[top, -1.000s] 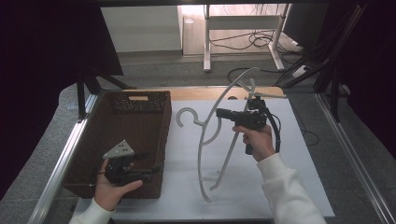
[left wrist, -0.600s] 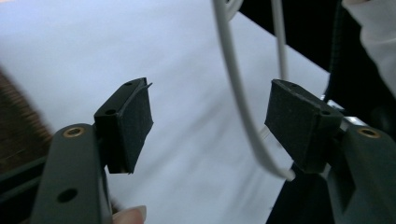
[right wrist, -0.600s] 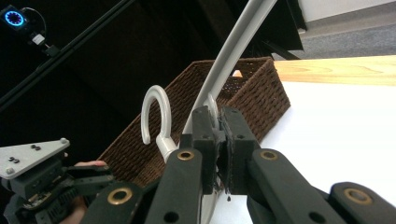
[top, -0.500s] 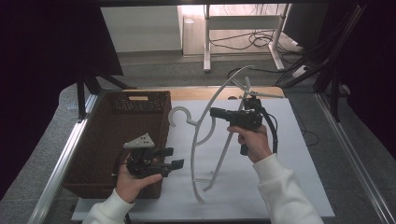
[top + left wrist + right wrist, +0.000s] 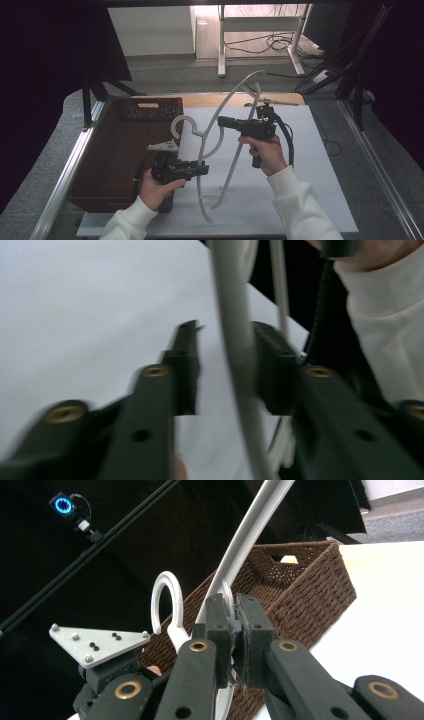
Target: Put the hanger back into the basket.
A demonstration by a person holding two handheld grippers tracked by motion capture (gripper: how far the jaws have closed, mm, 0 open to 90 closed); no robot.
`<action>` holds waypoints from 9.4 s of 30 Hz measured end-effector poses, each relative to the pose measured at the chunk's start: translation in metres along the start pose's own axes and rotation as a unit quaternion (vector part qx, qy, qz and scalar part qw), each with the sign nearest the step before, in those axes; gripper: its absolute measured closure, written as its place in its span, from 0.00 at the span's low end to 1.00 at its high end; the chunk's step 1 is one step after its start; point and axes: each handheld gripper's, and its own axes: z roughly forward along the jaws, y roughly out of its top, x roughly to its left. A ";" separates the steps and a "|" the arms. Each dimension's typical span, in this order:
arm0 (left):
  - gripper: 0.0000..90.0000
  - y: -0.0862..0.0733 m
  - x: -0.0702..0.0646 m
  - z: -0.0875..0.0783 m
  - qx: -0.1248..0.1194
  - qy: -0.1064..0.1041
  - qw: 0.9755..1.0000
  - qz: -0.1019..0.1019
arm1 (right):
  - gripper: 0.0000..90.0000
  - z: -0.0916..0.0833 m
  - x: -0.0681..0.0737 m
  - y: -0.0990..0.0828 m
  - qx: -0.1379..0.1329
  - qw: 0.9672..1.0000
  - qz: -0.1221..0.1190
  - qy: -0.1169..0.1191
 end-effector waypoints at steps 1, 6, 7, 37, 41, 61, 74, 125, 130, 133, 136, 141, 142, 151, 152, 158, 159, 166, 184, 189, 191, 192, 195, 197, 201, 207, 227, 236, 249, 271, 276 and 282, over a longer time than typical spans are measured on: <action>0.86 0.000 0.000 0.000 0.001 -0.001 1.000 -0.004 | 0.94 0.001 0.000 -0.001 0.004 1.000 -0.007 0.001; 0.89 -0.002 0.008 -0.006 -0.007 -0.016 0.999 -0.039 | 0.93 0.002 0.000 -0.001 0.006 1.000 -0.013 0.006; 0.89 -0.003 0.009 -0.007 -0.008 -0.018 0.999 -0.043 | 0.93 0.002 -0.001 -0.001 0.010 1.000 -0.016 -0.001; 0.89 -0.002 0.024 -0.033 -0.072 -0.009 0.993 -0.093 | 0.42 -0.061 0.014 -0.046 0.084 0.991 -0.075 -0.067; 0.89 0.000 0.022 -0.041 -0.080 -0.003 0.993 -0.086 | 0.42 -0.086 0.014 -0.057 0.080 0.987 -0.099 -0.094; 0.89 -0.002 0.023 -0.088 -0.109 0.049 0.991 -0.065 | 0.37 -0.132 -0.045 -0.107 0.095 0.977 -0.075 -0.177; 0.89 -0.002 0.026 -0.119 -0.136 0.093 0.985 -0.055 | 0.35 -0.126 -0.053 -0.117 0.141 0.965 -0.094 -0.202; 0.89 -0.038 0.078 -0.213 -0.180 0.251 0.949 -0.065 | 0.32 -0.123 -0.062 -0.124 0.170 0.955 -0.095 -0.224; 0.89 -0.041 0.084 -0.216 -0.176 0.254 0.949 -0.059 | 0.32 -0.123 -0.062 -0.124 0.172 0.954 -0.095 -0.225; 0.89 -0.043 0.087 -0.217 -0.173 0.256 0.950 -0.055 | 0.32 -0.122 -0.062 -0.124 0.172 0.954 -0.095 -0.225; 0.89 -0.045 0.090 -0.218 -0.171 0.256 0.950 -0.045 | 0.32 -0.122 -0.063 -0.124 0.173 0.954 -0.095 -0.225; 0.89 -0.046 0.094 -0.219 -0.163 0.262 0.950 -0.039 | 0.32 -0.122 -0.063 -0.125 0.175 0.954 -0.095 -0.225; 0.89 -0.046 0.094 -0.219 -0.163 0.263 0.950 -0.039 | 0.32 -0.122 -0.063 -0.125 0.176 0.954 -0.094 -0.225; 0.89 -0.045 0.098 -0.219 -0.147 0.262 0.954 -0.020 | 0.32 -0.122 -0.063 -0.125 0.178 0.953 -0.093 -0.225; 0.89 -0.045 0.099 -0.219 -0.146 0.262 0.954 -0.019 | 0.32 -0.122 -0.064 -0.125 0.178 0.953 -0.093 -0.225; 0.89 -0.045 0.103 -0.216 -0.121 0.256 0.959 -0.017 | 0.32 -0.123 -0.064 -0.125 0.176 0.954 -0.093 -0.226; 0.89 -0.045 0.104 -0.215 -0.116 0.259 0.959 -0.016 | 0.32 -0.123 -0.064 -0.125 0.177 0.954 -0.093 -0.226; 0.53 -0.046 0.109 -0.212 -0.106 0.276 0.955 -0.020 | 0.32 -0.123 -0.065 -0.125 0.178 0.953 -0.093 -0.225; 0.40 -0.042 0.091 -0.219 -0.060 0.319 0.946 -0.018 | 0.32 -0.125 -0.065 -0.124 0.175 0.954 -0.092 -0.225; 0.43 -0.043 0.084 -0.221 -0.038 0.334 0.941 -0.028 | 0.32 -0.125 -0.065 -0.124 0.176 0.954 -0.092 -0.224; 0.45 -0.044 0.081 -0.222 -0.030 0.339 0.940 -0.032 | 0.32 -0.125 -0.065 -0.124 0.176 0.954 -0.093 -0.224; 0.46 -0.045 0.079 -0.223 -0.027 0.340 0.939 -0.035 | 0.32 -0.125 -0.065 -0.124 0.176 0.954 -0.093 -0.224; 0.48 -0.048 0.077 -0.225 -0.010 0.347 0.936 -0.052 | 0.32 -0.125 -0.066 -0.124 0.176 0.954 -0.094 -0.224; 0.49 -0.050 0.077 -0.225 0.007 0.352 0.934 -0.064 | 0.32 -0.125 -0.065 -0.124 0.176 0.954 -0.094 -0.223; 0.55 -0.055 0.080 -0.219 0.044 0.357 0.930 -0.080 | 0.32 -0.124 -0.066 -0.123 0.177 0.954 -0.093 -0.223; 0.63 -0.058 0.083 -0.216 0.059 0.368 0.923 -0.093 | 0.32 -0.124 -0.065 -0.122 0.176 0.954 -0.096 -0.221; 0.88 -0.047 0.109 -0.199 0.141 0.373 0.911 -0.102 | 0.32 -0.123 -0.066 -0.122 0.179 0.953 -0.096 -0.223; 0.87 -0.052 0.134 -0.202 0.139 0.356 0.919 -0.094 | 0.32 -0.123 -0.067 -0.122 0.181 0.953 -0.096 -0.224; 0.44 -0.052 0.115 -0.196 0.110 0.353 0.926 -0.075 | 0.32 -0.122 -0.068 -0.122 0.184 0.953 -0.095 -0.223; 0.30 -0.039 0.049 -0.169 0.032 0.270 0.962 -0.009 | 0.31 -0.123 -0.064 -0.121 0.172 0.954 -0.102 -0.222; 0.29 -0.043 0.031 -0.145 0.020 0.234 0.972 0.002 | 0.31 -0.123 -0.063 -0.120 0.165 0.955 -0.110 -0.222; 0.28 -0.048 0.015 -0.116 0.016 0.203 0.979 0.012 | 0.31 -0.124 -0.062 -0.120 0.154 0.955 -0.124 -0.220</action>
